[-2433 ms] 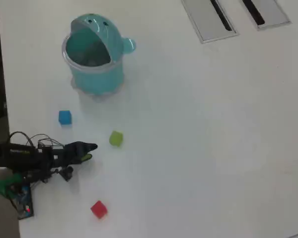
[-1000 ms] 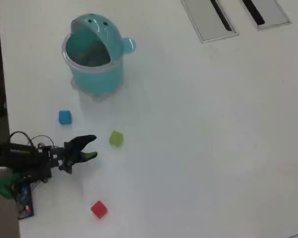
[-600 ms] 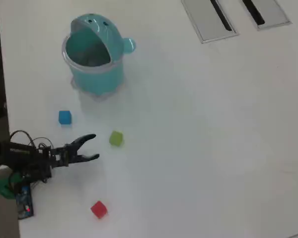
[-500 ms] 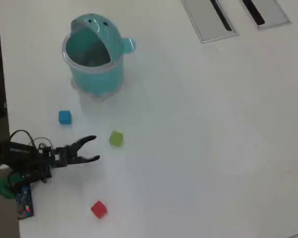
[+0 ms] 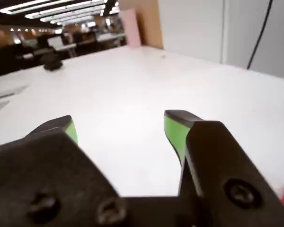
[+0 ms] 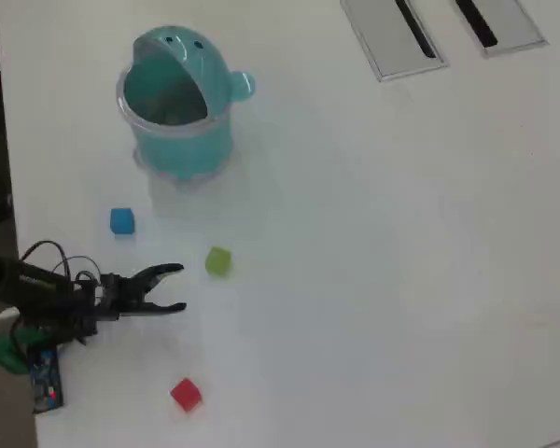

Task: Grasp RGB lego blocks and put them in the bin one by one.

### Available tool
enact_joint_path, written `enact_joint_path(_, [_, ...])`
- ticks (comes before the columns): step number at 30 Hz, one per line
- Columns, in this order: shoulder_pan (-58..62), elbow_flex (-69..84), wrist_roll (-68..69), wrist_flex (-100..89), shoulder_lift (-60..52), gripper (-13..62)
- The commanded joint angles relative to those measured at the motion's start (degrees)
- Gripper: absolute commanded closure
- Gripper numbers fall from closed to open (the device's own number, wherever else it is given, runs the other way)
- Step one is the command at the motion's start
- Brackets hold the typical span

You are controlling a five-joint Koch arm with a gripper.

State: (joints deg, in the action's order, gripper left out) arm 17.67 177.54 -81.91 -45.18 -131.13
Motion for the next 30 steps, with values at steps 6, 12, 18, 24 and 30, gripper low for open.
enact_joint_path(6, [6.94, 4.13, -12.13, -8.00, -4.04, 14.1])
enact_joint_path(12, [11.69, 4.13, -15.38, -9.05, -4.04, 14.1])
enact_joint_path(18, [20.30, 4.13, -15.21, -9.05, -4.04, 14.1])
enact_joint_path(24, [24.52, 4.13, -14.85, -5.19, -3.96, 14.1])
enact_joint_path(30, [28.30, 4.13, -15.29, -4.48, -3.96, 14.5])
